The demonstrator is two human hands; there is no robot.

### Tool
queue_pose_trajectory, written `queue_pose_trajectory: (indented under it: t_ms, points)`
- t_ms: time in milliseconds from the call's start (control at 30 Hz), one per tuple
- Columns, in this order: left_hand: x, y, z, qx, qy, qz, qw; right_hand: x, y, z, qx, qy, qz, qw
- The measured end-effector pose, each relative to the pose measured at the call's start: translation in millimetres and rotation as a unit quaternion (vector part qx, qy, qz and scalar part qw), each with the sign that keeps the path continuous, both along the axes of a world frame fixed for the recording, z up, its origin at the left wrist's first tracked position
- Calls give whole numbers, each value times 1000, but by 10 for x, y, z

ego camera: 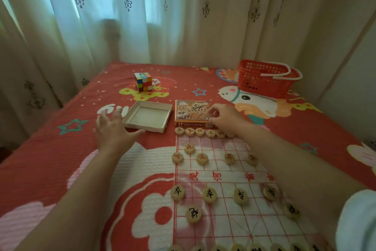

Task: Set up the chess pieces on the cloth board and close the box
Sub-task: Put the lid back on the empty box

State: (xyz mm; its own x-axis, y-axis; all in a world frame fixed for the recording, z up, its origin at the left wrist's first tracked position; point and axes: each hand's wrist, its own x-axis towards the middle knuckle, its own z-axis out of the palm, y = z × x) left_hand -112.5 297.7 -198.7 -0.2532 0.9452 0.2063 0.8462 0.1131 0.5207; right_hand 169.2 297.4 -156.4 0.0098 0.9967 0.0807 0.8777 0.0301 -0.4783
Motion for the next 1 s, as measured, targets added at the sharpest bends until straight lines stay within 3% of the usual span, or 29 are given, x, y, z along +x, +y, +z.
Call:
queue_pose_trajectory:
  t_ms: [100,567,700,800,1000]
  points:
    - [-34,151,-48,-43,17,-26,999,0,74,-40,-29,-33,-11,999]
    - [276,139,11,5,125,11,992,2,194,-87,-45,-86,-9,995]
    - [576,136,47,92,134,-109,981,12,206,-117,-47,-76,-11,996]
    - [894,206,85,32,160,-187,969,18,215,-123,-53,-72,-11,996]
    - [1137,397,155,-80,201,-202,955,42,215,-160,-64,-44,-16,997]
